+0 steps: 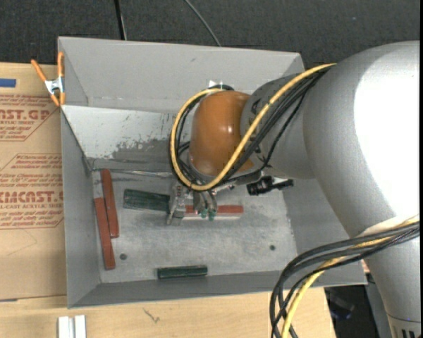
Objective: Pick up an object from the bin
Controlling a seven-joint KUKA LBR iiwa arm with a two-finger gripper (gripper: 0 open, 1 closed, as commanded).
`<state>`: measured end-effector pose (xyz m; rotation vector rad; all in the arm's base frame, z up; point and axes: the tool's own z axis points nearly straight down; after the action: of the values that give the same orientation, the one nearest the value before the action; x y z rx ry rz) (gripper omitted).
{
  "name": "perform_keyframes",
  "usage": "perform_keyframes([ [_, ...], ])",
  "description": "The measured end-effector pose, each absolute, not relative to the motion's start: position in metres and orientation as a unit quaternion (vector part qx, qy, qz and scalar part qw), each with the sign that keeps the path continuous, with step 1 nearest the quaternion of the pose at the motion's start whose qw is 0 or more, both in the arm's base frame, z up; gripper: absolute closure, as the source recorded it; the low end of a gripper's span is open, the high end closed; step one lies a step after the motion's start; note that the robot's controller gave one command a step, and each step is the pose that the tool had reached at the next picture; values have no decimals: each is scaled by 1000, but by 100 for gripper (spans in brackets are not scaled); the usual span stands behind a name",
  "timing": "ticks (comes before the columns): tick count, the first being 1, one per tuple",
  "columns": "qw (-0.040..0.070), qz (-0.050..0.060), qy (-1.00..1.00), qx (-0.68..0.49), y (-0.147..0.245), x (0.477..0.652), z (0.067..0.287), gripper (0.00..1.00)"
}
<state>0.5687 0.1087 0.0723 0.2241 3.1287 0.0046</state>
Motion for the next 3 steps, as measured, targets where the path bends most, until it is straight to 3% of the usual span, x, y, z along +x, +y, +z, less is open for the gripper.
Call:
perform_keyframes([
  [2,-1,0,995,96,94,563,201,100],
  [3,2,0,995,-97,117,546,172,0],
])
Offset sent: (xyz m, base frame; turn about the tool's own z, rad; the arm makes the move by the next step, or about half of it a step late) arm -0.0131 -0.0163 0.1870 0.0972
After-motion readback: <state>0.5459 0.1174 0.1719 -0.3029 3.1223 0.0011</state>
